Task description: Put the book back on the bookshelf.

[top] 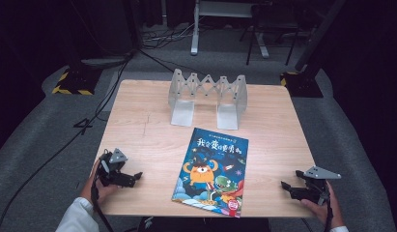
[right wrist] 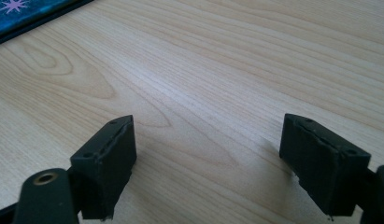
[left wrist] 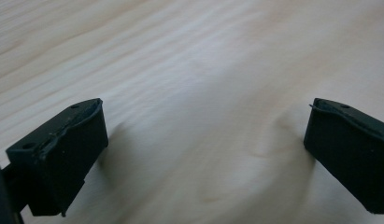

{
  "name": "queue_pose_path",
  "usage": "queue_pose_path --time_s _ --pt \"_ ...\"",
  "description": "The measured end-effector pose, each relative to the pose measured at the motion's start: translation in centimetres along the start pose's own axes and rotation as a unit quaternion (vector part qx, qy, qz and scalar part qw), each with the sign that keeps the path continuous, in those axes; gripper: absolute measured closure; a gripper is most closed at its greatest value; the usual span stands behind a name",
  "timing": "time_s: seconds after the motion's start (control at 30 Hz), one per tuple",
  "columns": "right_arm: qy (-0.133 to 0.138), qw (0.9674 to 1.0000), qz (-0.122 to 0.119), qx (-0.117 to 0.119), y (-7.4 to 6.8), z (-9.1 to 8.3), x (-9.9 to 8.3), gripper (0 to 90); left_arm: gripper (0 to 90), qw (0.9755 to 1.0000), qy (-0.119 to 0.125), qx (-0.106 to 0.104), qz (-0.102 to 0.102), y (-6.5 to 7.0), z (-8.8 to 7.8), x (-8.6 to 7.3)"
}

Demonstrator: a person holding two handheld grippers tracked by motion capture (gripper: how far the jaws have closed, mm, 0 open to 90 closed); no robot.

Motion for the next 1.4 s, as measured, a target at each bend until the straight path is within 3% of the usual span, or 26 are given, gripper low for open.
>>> queue_pose_path --time_s 0.17,0.37,0.47,0.63,0.8,1.0,1.3,1.4 --pt "0.001 1.0000 0.002 -0.001 -0.1 -0.1 0.0 20.3 0.0 0.9988 -0.002 -0.034 0.035 2.7 0.8 0.8" --pt "-0.007 0.9992 -0.030 0.027 -0.8 0.1 0.4 20.3 0.0 0.9952 -0.003 -0.065 0.073 4.9 1.6 1.6" --pt "-0.007 0.9990 -0.037 0.023 -1.0 0.2 0.5 21.3 0.1 0.9942 -0.003 -0.070 0.081 5.9 1.8 1.9" --pt "-0.009 0.9982 -0.042 0.043 -2.1 0.4 0.7 22.8 0.1 0.9922 -0.004 -0.082 0.093 7.6 2.5 2.6" --pt "-0.012 0.9956 -0.064 0.067 -4.3 1.1 1.4 22.8 0.2 0.9902 -0.004 -0.092 0.105 9.1 3.3 3.4" --pt "-0.012 0.9932 -0.081 0.084 -6.1 2.2 2.5 22.8 0.4 0.9897 -0.003 -0.094 0.108 9.9 3.8 3.9" --pt "-0.012 0.9909 -0.094 0.096 -6.9 2.5 2.8 22.7 0.4 0.9888 -0.004 -0.097 0.114 12.0 5.1 5.4" --pt "-0.012 0.9907 -0.093 0.098 -7.0 2.5 2.7 22.7 0.4 0.9899 -0.004 -0.092 0.108 12.3 5.6 5.9"
Point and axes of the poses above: each handheld gripper's, and its own axes: z roughly forward along the jaws, x roughly out of its top, y roughly to its right, the point moved 3 cm from there along z, roughly forward along the jaws, and after that the axes turned 1 degree about -z, right-handed, at the moved point
